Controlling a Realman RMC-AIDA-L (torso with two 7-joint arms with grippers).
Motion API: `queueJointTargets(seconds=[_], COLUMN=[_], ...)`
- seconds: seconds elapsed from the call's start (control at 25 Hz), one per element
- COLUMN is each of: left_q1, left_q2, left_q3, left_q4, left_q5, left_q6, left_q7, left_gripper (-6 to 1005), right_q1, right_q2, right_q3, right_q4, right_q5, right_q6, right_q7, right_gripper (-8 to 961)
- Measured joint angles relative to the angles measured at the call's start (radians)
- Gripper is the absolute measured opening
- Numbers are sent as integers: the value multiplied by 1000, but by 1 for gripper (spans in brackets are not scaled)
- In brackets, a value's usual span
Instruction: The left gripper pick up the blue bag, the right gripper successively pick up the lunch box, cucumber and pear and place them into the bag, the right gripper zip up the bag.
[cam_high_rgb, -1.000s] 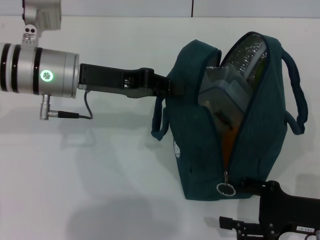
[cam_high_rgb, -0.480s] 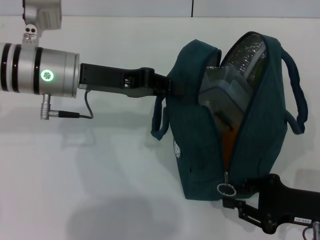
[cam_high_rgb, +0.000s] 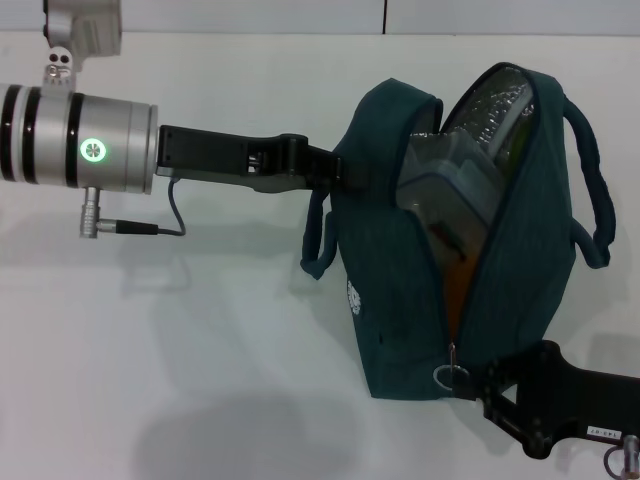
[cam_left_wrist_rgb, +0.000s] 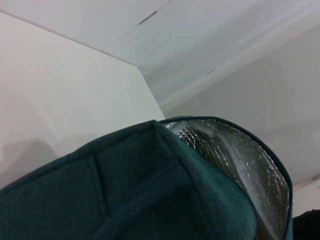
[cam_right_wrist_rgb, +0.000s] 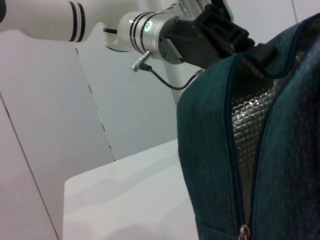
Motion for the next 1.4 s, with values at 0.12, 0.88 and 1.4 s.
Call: queueJointTargets(seconds=[0.12,0.88,1.4], left_q1=[1,7,34], left_q2=[0,-2,-11], left_q3=[0,-25,-66], left_q4=[-1,-6,-14], left_q5=[-1,-5,-7], left_q6=[0,0,-5], left_q7=[5,36,94], left_gripper=[55,56,56], right_q1=[0,-77,-62], right_q2=[0,-19,-11], right_q3=[0,127,139], right_q4=[0,-1,-3], right_q5=[4,30,91], right_q6=[2,-137,-231], right_q7=[1,-25,-52], right_gripper=[9,10,10])
